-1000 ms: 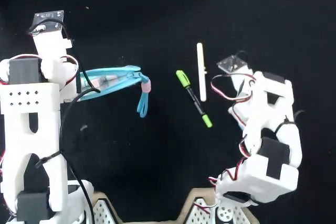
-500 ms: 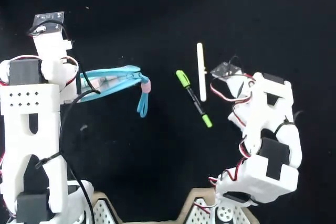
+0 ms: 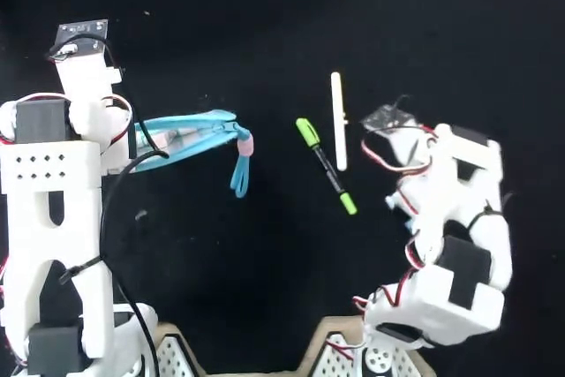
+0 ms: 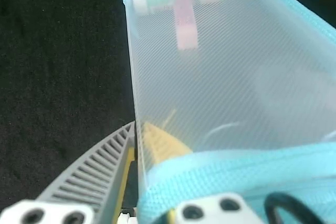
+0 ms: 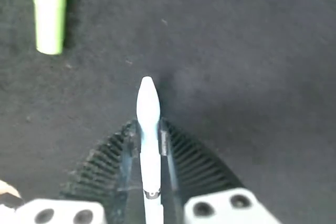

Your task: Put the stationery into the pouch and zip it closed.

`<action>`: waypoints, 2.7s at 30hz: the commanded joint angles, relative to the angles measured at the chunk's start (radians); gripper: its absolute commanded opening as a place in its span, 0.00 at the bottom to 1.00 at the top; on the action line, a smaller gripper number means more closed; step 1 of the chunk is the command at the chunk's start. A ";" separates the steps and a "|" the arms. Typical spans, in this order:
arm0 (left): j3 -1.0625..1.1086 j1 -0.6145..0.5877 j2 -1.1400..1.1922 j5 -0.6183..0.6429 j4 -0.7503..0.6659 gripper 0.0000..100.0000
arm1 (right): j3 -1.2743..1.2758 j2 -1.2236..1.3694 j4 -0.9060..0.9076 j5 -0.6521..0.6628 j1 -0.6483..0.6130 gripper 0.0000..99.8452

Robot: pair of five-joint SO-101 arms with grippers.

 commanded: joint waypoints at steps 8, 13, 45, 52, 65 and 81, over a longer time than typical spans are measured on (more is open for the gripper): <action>0.044 0.001 0.009 0.003 0.009 0.03 | -0.056 -0.265 0.066 -0.244 0.181 0.01; 0.047 0.001 0.009 0.003 0.008 0.03 | 0.062 -0.193 -0.178 -0.327 0.233 0.02; 0.044 0.001 0.009 0.003 0.008 0.03 | -0.134 0.079 -0.069 -0.241 0.226 0.01; 0.042 0.001 0.009 0.003 0.008 0.03 | -0.101 -0.173 0.106 -0.244 0.173 0.01; 0.048 0.001 0.009 0.003 0.008 0.03 | 0.214 -0.855 0.106 -0.310 0.018 0.01; 0.048 0.001 0.009 0.003 0.008 0.03 | -0.022 -1.164 0.106 -1.080 -0.643 0.01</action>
